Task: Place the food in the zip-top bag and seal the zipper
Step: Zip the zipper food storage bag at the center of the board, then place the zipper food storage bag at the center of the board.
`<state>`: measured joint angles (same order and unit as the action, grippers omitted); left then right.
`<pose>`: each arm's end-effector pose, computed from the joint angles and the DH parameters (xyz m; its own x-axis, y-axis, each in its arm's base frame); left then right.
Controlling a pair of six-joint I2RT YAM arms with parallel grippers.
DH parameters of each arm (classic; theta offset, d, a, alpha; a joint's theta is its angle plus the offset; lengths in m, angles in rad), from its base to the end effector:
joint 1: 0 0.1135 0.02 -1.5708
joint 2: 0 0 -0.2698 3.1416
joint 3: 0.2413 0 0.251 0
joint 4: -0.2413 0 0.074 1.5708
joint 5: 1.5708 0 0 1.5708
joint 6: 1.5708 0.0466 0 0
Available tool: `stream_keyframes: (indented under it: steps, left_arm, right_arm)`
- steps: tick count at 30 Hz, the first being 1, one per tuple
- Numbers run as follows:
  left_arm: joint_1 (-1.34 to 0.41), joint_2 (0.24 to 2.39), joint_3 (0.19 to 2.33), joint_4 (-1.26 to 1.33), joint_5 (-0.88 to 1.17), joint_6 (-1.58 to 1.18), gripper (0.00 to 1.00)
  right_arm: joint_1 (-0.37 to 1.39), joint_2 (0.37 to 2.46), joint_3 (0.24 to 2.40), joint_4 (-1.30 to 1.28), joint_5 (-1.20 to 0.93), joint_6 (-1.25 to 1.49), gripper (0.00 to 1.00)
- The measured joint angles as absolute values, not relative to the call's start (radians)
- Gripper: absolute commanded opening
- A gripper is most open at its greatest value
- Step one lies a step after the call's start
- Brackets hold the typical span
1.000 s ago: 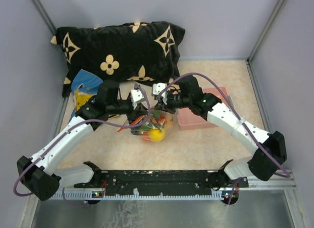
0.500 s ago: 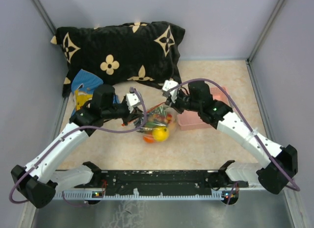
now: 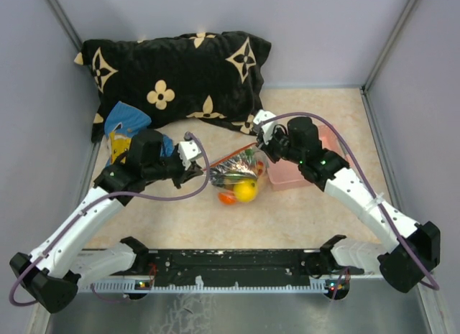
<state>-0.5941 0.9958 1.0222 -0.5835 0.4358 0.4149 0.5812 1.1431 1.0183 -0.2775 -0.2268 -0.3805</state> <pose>0.1663 -0.1361 0.3448 -0.0767 0.4928 -0.8667 0.9127 0.3846 0.1379 0.2176 0.1555 0.3414 -0.0409 -0.4599 -0.8871 -0.7788 0.5709 -0.2600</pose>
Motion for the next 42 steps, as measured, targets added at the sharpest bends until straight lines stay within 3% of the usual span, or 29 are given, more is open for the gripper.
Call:
stream_keyframes:
  steps: [12, 20, 24, 29, 31, 36, 38, 42]
  left_arm:
    - [-0.6, 0.925, 1.022, -0.667, 0.304, 0.397, 0.02]
    - [-0.6, 0.89, 0.992, -0.67, 0.224, 0.361, 0.09]
    - [-0.6, 0.886, 0.939, -0.634, 0.199, 0.289, 0.15]
    - [-0.6, 0.886, 0.91, -0.59, 0.094, 0.149, 0.25]
    - [-0.6, 0.876, 0.9, -0.568, 0.035, 0.088, 0.27]
    - [-0.599, 0.827, 0.86, -0.542, -0.103, -0.041, 0.32]
    - [-0.598, 0.818, 0.852, -0.54, -0.141, -0.088, 0.41]
    - [-0.586, 0.818, 0.846, -0.539, -0.202, -0.17, 0.69]
  right_arm:
    - [0.58, 1.149, 0.995, -0.208, -0.218, -0.332, 0.0]
    - [0.578, 1.235, 0.997, -0.141, -0.278, -0.297, 0.0]
    - [0.572, 1.274, 0.997, -0.105, -0.294, -0.254, 0.31]
    - [0.562, 1.293, 0.999, -0.056, -0.276, -0.186, 0.54]
    - [0.56, 1.287, 0.999, -0.039, -0.249, -0.152, 0.72]
    - [0.517, 1.216, 0.997, -0.055, -0.123, -0.035, 0.75]
    - [0.473, 1.157, 0.994, -0.083, -0.061, 0.028, 0.75]
    - [0.404, 1.037, 0.981, -0.153, 0.056, 0.12, 0.75]
